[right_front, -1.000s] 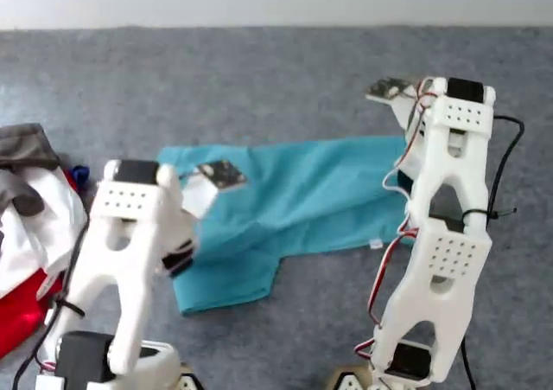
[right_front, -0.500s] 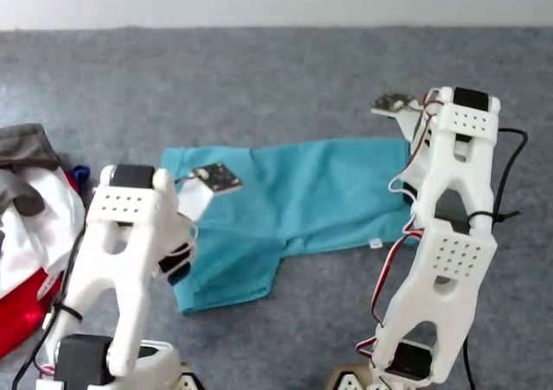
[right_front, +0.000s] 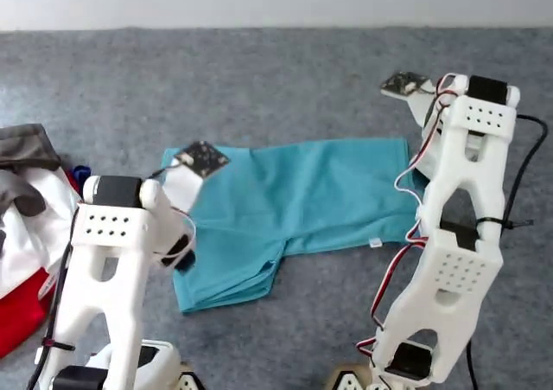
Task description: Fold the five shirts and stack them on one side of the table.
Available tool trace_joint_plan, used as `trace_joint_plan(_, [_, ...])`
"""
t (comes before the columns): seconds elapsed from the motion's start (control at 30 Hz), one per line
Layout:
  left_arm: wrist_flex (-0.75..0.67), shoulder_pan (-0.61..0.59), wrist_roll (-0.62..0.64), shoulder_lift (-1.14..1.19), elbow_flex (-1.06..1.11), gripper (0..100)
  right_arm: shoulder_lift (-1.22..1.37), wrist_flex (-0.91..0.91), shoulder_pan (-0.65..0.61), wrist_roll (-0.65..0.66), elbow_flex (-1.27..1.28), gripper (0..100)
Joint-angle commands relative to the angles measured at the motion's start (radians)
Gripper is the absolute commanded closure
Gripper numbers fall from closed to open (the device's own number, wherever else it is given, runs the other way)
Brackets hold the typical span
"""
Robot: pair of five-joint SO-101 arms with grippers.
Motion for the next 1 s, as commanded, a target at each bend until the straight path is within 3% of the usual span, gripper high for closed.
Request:
trace_joint_plan(0.0, [-0.109, 0.005, 0.127, -0.029, -0.005, 85, -0.085, 0.038, -0.025, -0.061, -0.008, 69.3])
trace_joint_plan(0.1, [-0.164, 0.006, 0.176, -0.006, -0.005, 86, -0.056, 0.031, -0.067, -0.141, -0.006, 73.6])
trace_joint_plan(0.27, [-0.126, 0.011, 0.175, 0.155, -0.01, 92, -0.018, 0.038, -0.122, -0.187, -0.008, 94.1])
trace_joint_plan(0.63, [-0.147, 0.192, 0.164, 0.446, -0.022, 92, -0.016, 0.042, -0.108, -0.247, -0.003, 95.6])
trace_joint_plan(0.73, [-0.143, 0.161, 0.104, 0.509, 0.001, 92, -0.016, 0.042, -0.081, -0.249, -0.003, 95.6])
trace_joint_plan(0.97, [-0.14, -0.04, 0.014, 0.641, 0.004, 92, -0.016, 0.042, -0.065, -0.247, -0.003, 95.6])
